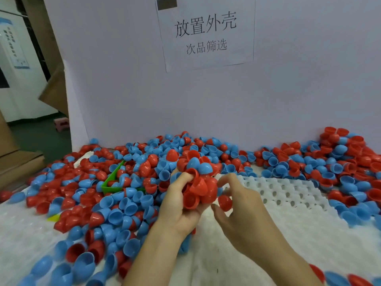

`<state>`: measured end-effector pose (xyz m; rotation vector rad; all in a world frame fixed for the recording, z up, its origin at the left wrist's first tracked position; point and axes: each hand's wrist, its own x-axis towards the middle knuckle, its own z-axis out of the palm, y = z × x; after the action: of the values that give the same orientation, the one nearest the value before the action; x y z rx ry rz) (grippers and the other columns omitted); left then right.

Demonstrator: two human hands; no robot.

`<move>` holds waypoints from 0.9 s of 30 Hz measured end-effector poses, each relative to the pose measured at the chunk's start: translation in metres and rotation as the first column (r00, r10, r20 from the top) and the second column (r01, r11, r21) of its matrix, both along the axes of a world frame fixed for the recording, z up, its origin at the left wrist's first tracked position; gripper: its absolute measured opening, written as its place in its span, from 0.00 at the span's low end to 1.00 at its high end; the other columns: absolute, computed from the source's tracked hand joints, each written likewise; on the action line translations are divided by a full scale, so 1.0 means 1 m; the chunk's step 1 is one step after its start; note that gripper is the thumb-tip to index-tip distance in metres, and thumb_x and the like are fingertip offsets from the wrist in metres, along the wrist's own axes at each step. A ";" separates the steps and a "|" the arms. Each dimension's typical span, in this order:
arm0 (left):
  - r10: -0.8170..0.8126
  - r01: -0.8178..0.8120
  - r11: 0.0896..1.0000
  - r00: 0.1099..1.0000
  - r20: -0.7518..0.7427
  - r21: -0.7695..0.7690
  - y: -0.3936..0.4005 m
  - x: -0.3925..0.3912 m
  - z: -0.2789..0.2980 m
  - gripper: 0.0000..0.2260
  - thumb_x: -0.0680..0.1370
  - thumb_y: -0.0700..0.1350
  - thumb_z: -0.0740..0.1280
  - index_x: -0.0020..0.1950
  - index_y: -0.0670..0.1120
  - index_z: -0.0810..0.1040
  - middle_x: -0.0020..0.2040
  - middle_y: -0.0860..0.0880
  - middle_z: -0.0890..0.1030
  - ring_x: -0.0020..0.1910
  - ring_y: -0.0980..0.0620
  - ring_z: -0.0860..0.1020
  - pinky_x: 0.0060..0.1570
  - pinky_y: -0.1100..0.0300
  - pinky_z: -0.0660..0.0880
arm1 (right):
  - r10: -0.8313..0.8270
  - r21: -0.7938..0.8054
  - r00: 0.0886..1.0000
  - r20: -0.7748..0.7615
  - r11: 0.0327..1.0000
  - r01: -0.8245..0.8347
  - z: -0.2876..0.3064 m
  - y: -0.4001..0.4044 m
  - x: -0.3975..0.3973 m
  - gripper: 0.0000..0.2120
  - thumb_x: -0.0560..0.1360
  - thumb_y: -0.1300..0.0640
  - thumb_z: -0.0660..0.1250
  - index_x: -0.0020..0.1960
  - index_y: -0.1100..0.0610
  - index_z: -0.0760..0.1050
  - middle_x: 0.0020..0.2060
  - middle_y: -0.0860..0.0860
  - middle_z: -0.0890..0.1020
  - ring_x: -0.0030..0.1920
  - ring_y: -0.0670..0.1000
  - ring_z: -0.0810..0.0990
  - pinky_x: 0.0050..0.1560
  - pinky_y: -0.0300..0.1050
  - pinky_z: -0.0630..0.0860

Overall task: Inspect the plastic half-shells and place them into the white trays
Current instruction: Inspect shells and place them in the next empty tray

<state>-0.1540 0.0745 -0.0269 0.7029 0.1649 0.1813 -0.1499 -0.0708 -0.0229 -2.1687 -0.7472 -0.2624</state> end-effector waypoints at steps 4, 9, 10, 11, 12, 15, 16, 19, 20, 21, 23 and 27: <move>-0.039 0.039 0.999 0.999 0.020 0.031 0.000 -0.001 -0.001 0.16 0.69 0.41 0.70 0.57 0.47 0.80 0.49 0.40 0.85 0.43 0.45 0.86 0.37 0.49 0.81 | -0.057 0.137 0.998 -0.009 0.989 0.057 0.000 -0.011 0.001 0.17 0.76 0.61 0.70 0.44 0.39 0.71 0.37 0.39 0.81 0.40 0.39 0.81 0.41 0.33 0.78; -0.017 0.016 1.000 0.999 0.038 0.020 0.003 -0.007 -0.010 0.19 0.66 0.42 0.72 0.57 0.48 0.81 0.48 0.40 0.86 0.42 0.45 0.86 0.37 0.49 0.82 | -0.053 0.236 0.997 -0.053 0.970 0.064 -0.003 -0.009 -0.002 0.22 0.76 0.66 0.67 0.44 0.36 0.75 0.33 0.40 0.83 0.36 0.40 0.83 0.36 0.32 0.78; -0.022 0.021 1.000 0.999 0.040 0.011 0.001 -0.008 -0.011 0.18 0.66 0.42 0.72 0.55 0.47 0.81 0.46 0.40 0.86 0.41 0.45 0.86 0.36 0.50 0.82 | -0.066 0.249 0.997 -0.050 0.965 0.077 -0.004 -0.008 -0.003 0.22 0.76 0.66 0.67 0.45 0.36 0.74 0.33 0.41 0.83 0.35 0.40 0.83 0.36 0.33 0.78; -0.026 0.026 1.000 0.999 0.037 0.001 -0.001 -0.009 -0.011 0.17 0.66 0.42 0.72 0.55 0.46 0.81 0.45 0.40 0.86 0.39 0.46 0.86 0.36 0.50 0.82 | -0.086 0.270 0.995 -0.045 0.958 0.095 -0.005 -0.007 -0.004 0.22 0.76 0.66 0.67 0.45 0.37 0.73 0.33 0.42 0.83 0.34 0.41 0.83 0.36 0.35 0.79; -0.027 0.027 1.000 0.999 0.030 -0.009 -0.002 -0.009 -0.011 0.18 0.66 0.42 0.72 0.55 0.45 0.81 0.44 0.40 0.86 0.38 0.46 0.86 0.36 0.51 0.82 | -0.112 0.295 0.993 -0.038 0.948 0.118 -0.006 -0.006 -0.005 0.20 0.76 0.66 0.68 0.45 0.39 0.72 0.32 0.43 0.83 0.33 0.42 0.83 0.35 0.37 0.80; -0.002 0.002 1.000 1.000 0.007 -0.024 -0.004 -0.012 -0.011 0.21 0.64 0.42 0.73 0.58 0.44 0.80 0.43 0.40 0.86 0.37 0.47 0.85 0.35 0.51 0.82 | -0.166 0.349 0.986 -0.029 0.922 0.166 -0.008 -0.005 -0.005 0.17 0.76 0.62 0.70 0.44 0.42 0.67 0.29 0.46 0.83 0.29 0.47 0.83 0.30 0.46 0.80; 0.003 -0.003 1.000 1.000 0.005 -0.029 -0.004 -0.013 -0.011 0.22 0.64 0.42 0.73 0.59 0.44 0.80 0.43 0.40 0.86 0.37 0.47 0.85 0.35 0.52 0.82 | -0.169 0.364 0.985 -0.038 0.916 0.171 -0.009 -0.005 -0.007 0.17 0.76 0.61 0.70 0.43 0.42 0.67 0.30 0.46 0.83 0.28 0.49 0.82 0.28 0.48 0.79; -0.004 0.003 0.999 1.000 -0.009 -0.039 -0.007 -0.015 -0.010 0.23 0.63 0.42 0.73 0.58 0.42 0.80 0.42 0.39 0.85 0.36 0.47 0.85 0.32 0.53 0.81 | -0.180 0.410 0.981 -0.073 0.891 0.194 -0.012 -0.002 -0.010 0.17 0.76 0.61 0.70 0.40 0.43 0.67 0.32 0.41 0.83 0.26 0.48 0.82 0.24 0.49 0.78; -0.002 0.001 0.999 1.000 -0.017 -0.038 -0.008 -0.016 -0.011 0.22 0.63 0.42 0.73 0.58 0.42 0.80 0.42 0.39 0.85 0.36 0.47 0.85 0.31 0.53 0.80 | -0.189 0.423 0.979 -0.080 0.882 0.205 -0.013 -0.002 -0.011 0.17 0.75 0.61 0.70 0.40 0.44 0.67 0.32 0.41 0.83 0.26 0.47 0.82 0.23 0.49 0.78; 0.001 -0.002 0.999 1.000 -0.023 -0.039 -0.008 -0.017 -0.011 0.22 0.64 0.42 0.73 0.58 0.42 0.80 0.43 0.40 0.85 0.36 0.47 0.85 0.31 0.54 0.80 | -0.199 0.437 0.976 -0.084 0.873 0.215 -0.013 -0.001 -0.012 0.16 0.75 0.61 0.71 0.39 0.44 0.68 0.30 0.43 0.83 0.26 0.46 0.82 0.23 0.48 0.78; 0.008 -0.009 0.999 0.999 -0.031 -0.049 -0.009 -0.017 -0.012 0.18 0.68 0.40 0.72 0.58 0.42 0.80 0.43 0.40 0.85 0.36 0.47 0.85 0.30 0.54 0.79 | -0.218 0.459 0.972 -0.084 0.858 0.232 -0.013 0.000 -0.012 0.15 0.74 0.59 0.72 0.38 0.45 0.69 0.27 0.46 0.82 0.25 0.46 0.82 0.22 0.47 0.78; 0.055 -0.060 0.995 0.996 -0.064 -0.083 -0.007 -0.015 -0.013 0.06 0.77 0.38 0.67 0.48 0.40 0.83 0.39 0.40 0.84 0.33 0.48 0.84 0.28 0.57 0.78 | -0.216 0.480 0.972 -0.091 0.846 0.233 -0.013 0.002 -0.011 0.13 0.72 0.58 0.74 0.33 0.47 0.75 0.28 0.45 0.83 0.26 0.46 0.82 0.27 0.50 0.81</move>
<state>-0.1693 0.0677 -0.0400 0.6201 0.2507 0.2064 -0.1609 -0.0691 -0.0361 -1.7623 -0.3499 -0.4812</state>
